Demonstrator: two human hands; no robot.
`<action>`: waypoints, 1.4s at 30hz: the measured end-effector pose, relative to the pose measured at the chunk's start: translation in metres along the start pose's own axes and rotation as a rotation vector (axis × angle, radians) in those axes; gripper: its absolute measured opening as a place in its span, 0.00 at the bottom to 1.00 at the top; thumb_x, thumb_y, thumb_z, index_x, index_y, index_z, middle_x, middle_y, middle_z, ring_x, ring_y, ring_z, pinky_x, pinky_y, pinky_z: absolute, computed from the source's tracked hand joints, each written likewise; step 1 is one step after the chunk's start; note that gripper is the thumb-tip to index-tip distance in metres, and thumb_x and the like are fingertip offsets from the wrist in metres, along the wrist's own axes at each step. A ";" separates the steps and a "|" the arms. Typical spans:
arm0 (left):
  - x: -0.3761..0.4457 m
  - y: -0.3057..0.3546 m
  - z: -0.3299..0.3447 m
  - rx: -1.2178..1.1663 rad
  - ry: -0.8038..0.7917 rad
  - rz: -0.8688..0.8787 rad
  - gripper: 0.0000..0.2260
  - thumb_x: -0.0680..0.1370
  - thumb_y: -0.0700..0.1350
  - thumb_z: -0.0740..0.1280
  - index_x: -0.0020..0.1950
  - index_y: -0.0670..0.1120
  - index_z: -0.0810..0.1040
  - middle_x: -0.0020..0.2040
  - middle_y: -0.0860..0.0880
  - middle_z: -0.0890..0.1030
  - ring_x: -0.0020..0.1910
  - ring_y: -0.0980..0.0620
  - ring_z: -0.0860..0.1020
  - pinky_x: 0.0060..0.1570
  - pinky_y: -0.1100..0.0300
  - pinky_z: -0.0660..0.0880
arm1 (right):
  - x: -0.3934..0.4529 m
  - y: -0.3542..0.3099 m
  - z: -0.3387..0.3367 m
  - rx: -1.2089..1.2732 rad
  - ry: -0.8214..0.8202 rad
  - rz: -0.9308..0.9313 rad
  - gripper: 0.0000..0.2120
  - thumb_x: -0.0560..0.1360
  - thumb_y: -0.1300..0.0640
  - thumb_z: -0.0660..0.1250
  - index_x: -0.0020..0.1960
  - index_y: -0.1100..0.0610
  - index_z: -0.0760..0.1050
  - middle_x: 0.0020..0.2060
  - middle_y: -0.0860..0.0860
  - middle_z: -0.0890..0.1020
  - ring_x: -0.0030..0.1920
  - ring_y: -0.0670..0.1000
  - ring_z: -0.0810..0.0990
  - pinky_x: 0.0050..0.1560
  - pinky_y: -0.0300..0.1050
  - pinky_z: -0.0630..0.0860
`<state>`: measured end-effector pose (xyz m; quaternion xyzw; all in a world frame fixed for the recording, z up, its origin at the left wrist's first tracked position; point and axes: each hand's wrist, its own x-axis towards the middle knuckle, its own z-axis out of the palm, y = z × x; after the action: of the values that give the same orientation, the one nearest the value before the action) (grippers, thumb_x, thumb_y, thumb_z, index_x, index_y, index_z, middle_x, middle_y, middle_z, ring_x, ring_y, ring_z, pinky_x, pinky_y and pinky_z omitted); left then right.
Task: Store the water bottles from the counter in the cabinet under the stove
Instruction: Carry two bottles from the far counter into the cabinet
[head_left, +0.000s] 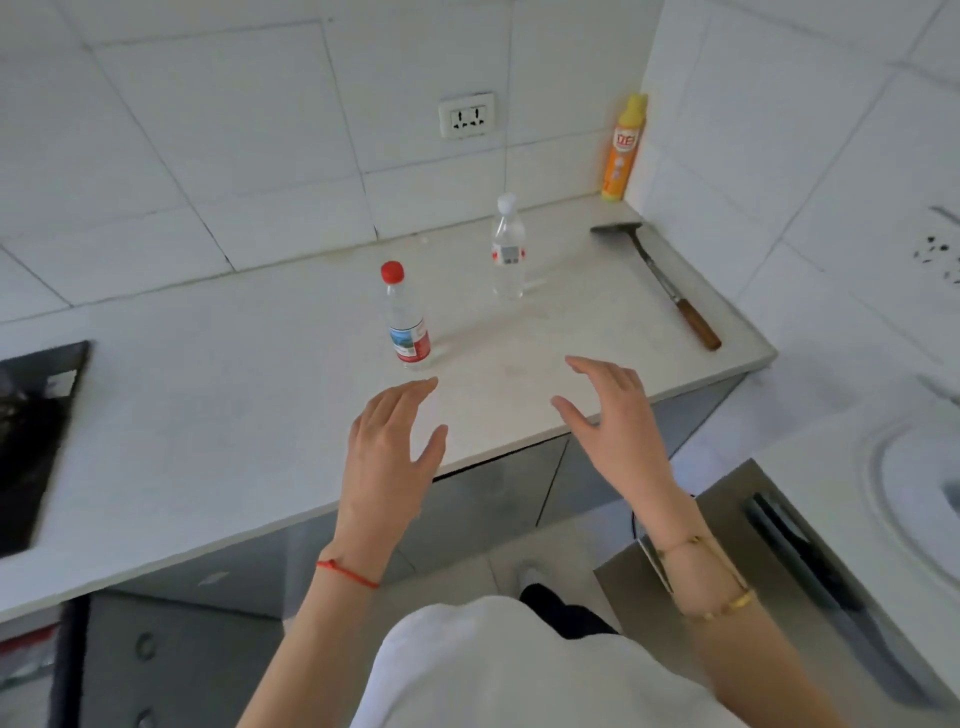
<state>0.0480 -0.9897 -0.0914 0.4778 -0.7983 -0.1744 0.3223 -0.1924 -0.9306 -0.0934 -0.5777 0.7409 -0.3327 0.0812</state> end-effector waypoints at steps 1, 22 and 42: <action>0.011 0.005 0.005 0.009 0.025 -0.013 0.20 0.75 0.41 0.71 0.67 0.46 0.75 0.62 0.49 0.79 0.64 0.47 0.75 0.64 0.46 0.73 | 0.017 0.006 -0.002 0.003 -0.010 -0.021 0.22 0.77 0.48 0.66 0.69 0.54 0.70 0.63 0.49 0.77 0.65 0.51 0.70 0.65 0.48 0.72; 0.222 -0.052 0.049 0.217 -0.021 -0.443 0.24 0.77 0.43 0.69 0.72 0.46 0.68 0.68 0.44 0.73 0.66 0.41 0.68 0.59 0.50 0.72 | 0.273 0.028 0.038 0.064 -0.063 -0.222 0.19 0.75 0.54 0.70 0.64 0.57 0.73 0.59 0.53 0.79 0.59 0.55 0.72 0.58 0.43 0.69; 0.251 -0.058 0.043 0.069 0.055 -0.411 0.14 0.71 0.36 0.74 0.56 0.44 0.80 0.48 0.49 0.79 0.39 0.51 0.74 0.37 0.72 0.65 | 0.377 0.031 0.092 -0.178 -0.215 -0.048 0.16 0.76 0.59 0.67 0.62 0.60 0.72 0.59 0.58 0.72 0.58 0.59 0.71 0.50 0.49 0.71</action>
<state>-0.0279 -1.2384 -0.0694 0.6460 -0.6806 -0.1958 0.2849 -0.2913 -1.3075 -0.0823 -0.6324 0.7406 -0.2036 0.1008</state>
